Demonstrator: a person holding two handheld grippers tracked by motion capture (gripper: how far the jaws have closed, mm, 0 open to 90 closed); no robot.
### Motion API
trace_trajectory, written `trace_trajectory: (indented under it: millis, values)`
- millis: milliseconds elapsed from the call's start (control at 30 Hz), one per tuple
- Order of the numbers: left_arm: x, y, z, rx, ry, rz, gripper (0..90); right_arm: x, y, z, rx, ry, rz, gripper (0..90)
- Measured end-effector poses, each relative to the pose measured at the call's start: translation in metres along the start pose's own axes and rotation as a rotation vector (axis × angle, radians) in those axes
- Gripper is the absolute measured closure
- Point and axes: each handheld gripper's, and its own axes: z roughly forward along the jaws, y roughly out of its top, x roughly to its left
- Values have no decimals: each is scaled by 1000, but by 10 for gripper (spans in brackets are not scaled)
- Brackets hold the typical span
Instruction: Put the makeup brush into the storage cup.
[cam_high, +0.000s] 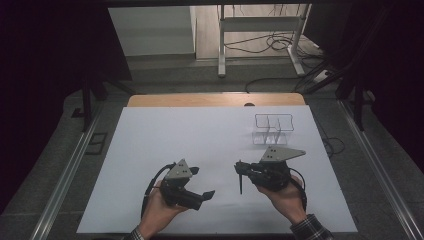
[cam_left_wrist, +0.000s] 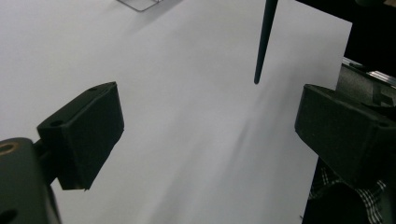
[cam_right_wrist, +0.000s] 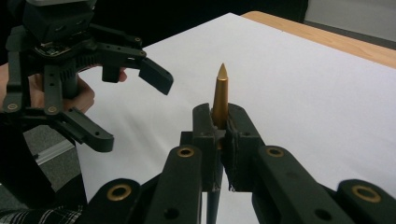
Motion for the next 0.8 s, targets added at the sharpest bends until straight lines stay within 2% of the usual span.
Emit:
trace_trajectory:
  millis: [100,600,800]
  values:
    - [1,-4,-3,4,-3,-9,74,-1,0,-1,2,-2,2,838]
    - [6,-22,-21,10,34,-50,47,-6,3,-4,-6,-15,4,837]
    - [7,-29,-25,17,52,-48,44,-8,5,-5,-7,-23,5,837]
